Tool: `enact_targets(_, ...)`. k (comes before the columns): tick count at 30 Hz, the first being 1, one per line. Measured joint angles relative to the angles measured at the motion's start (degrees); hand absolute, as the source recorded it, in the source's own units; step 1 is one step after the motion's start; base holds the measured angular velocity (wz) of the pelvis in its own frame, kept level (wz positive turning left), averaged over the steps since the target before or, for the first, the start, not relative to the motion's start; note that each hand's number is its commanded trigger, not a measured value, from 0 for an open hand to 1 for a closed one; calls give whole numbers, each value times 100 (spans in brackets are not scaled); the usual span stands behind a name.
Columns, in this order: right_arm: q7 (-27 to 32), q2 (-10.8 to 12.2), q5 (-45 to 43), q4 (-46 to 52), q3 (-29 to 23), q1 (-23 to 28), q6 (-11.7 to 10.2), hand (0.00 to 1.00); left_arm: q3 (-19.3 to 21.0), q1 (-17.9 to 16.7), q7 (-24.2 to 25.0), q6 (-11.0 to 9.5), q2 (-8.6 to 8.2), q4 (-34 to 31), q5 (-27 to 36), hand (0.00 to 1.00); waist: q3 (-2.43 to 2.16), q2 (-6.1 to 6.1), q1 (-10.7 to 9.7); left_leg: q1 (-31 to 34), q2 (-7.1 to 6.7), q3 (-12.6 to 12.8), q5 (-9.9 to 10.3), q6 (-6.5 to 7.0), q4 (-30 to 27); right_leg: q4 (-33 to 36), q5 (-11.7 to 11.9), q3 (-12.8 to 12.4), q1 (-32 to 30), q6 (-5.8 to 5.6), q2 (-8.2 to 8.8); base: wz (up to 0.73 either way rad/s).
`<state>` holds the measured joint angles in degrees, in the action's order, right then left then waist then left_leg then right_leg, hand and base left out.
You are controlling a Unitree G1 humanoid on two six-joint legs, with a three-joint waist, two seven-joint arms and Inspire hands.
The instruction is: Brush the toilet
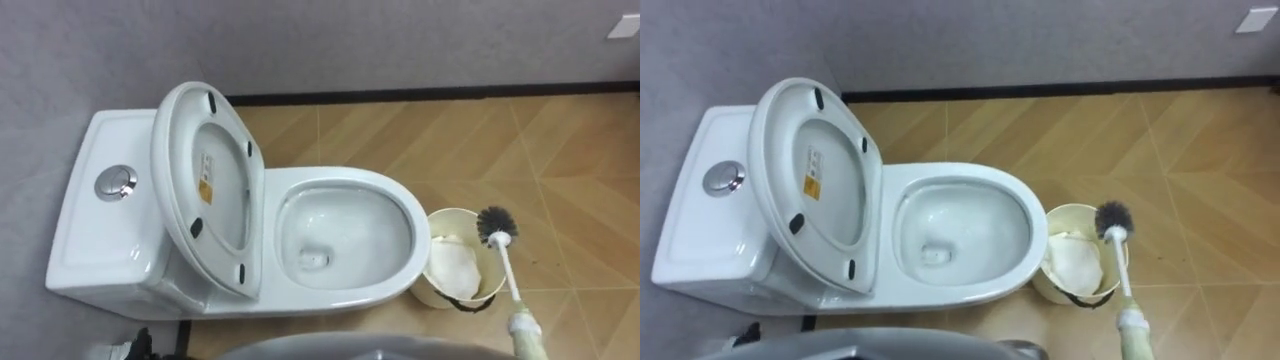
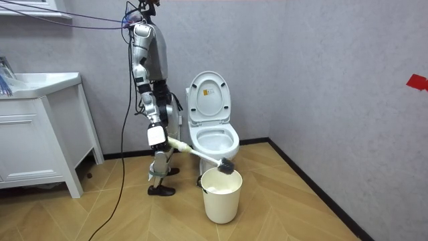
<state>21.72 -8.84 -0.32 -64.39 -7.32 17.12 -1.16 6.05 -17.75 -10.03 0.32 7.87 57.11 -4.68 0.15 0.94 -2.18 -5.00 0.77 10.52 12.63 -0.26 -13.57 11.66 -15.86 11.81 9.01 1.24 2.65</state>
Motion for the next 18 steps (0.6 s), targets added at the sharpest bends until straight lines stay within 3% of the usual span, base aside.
enact_targets(7, -382, 0, -63, -252, -15, -50, 305, 0, -5, -55, 128, 339, 1, 146, -125, 0, -5, 35, -49, -49, -1, 38, 0, 0, 29, -7, 1, -70, -2, -1, 2, -5)
enact_targets(18, -996, 46, -219, -310, -18, -79, 585, 0, -1, 61, 209, 454, -17, 144, -513, 0, -3, 29, -87, -71, 1, 17, 0, 0, 35, -6, 4, -68, 19, -6, 4, 0)
